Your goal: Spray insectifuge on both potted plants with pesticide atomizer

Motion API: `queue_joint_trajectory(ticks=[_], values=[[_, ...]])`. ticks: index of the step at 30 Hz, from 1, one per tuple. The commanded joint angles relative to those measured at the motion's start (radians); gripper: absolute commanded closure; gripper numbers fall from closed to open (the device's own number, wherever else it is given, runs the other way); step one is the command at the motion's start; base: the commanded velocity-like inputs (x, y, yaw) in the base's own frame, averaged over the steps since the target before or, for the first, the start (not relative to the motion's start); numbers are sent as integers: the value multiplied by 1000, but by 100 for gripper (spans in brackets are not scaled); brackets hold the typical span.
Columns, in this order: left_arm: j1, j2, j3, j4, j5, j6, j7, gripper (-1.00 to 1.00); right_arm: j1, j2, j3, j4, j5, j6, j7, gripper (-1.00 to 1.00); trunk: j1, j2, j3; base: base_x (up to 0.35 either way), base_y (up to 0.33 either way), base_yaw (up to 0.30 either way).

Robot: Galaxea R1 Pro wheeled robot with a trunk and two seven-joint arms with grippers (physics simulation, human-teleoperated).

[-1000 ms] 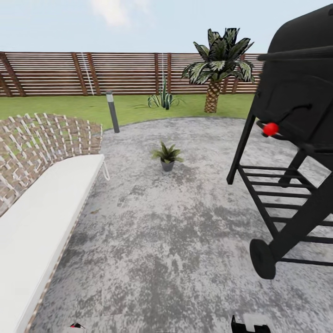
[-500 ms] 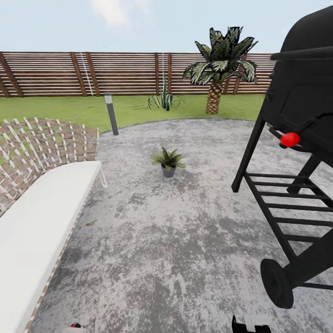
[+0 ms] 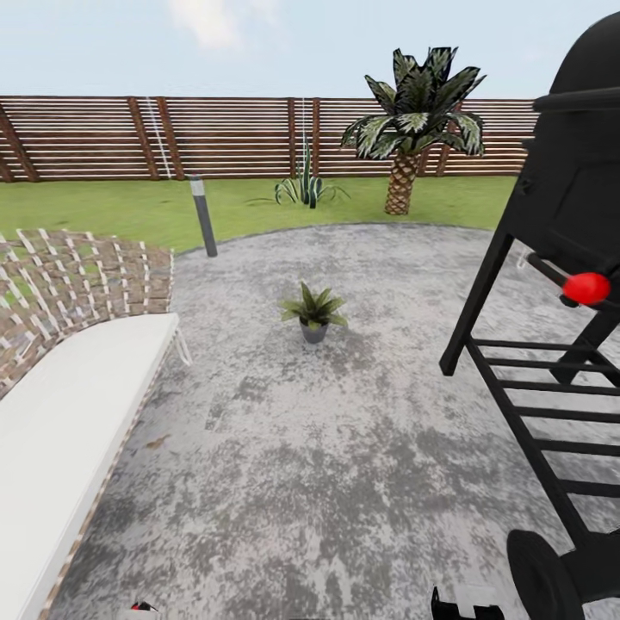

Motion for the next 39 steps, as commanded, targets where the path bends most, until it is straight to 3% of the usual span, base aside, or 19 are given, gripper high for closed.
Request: queue_joint_trajectory(ticks=[1,39], values=[[-1,0,9,1,-8,-3,-4,100,0,0,8,1,-4,-1,-5,-100,0,0,-1,339,0,0],[-1,-1,9,2,-8,-3,-4,100,0,3,8,-1,-7,-1,-5,-100,0,0,1,339,0,-14]])
